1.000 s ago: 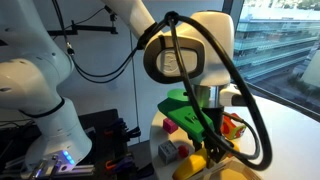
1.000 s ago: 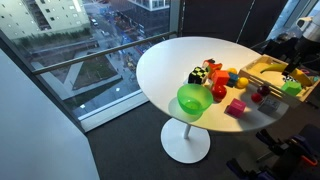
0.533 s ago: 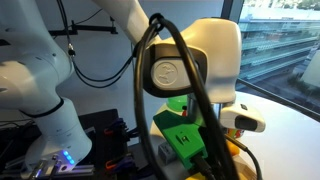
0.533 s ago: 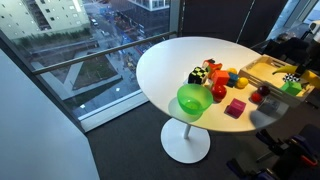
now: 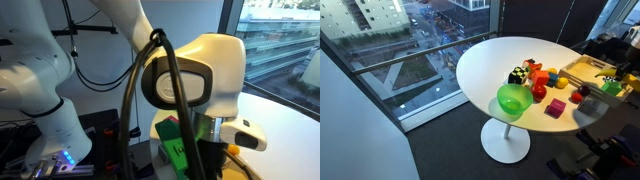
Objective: Put the banana in the wooden crate
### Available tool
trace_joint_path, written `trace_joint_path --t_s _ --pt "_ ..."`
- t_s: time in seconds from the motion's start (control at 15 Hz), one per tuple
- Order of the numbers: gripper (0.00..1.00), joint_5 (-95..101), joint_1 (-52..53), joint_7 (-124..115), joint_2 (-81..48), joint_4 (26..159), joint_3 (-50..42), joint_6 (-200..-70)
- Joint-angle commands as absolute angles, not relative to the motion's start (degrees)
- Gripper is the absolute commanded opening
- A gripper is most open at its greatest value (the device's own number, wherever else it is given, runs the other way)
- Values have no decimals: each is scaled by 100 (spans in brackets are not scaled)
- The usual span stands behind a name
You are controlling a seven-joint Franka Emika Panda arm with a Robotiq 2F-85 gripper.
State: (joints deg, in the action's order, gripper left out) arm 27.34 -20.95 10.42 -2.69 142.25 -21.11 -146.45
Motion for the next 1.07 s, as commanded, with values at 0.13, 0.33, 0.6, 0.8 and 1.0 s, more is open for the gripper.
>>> trace_joint_path --t_s 0.13,0.33,0.6,0.8,1.0 --pt "68 2911 -2003 692 -467 14073 -2112 -14573" --pt "88 2877 -1955 714 -452 14080 -2099 -14537" --pt "100 2623 -1897 952 -313 14123 -2031 -14440" --pt "100 2219 -1840 1271 -157 14200 -1910 -14309" --pt "100 1718 -1733 1640 19 14229 -1736 -14065"
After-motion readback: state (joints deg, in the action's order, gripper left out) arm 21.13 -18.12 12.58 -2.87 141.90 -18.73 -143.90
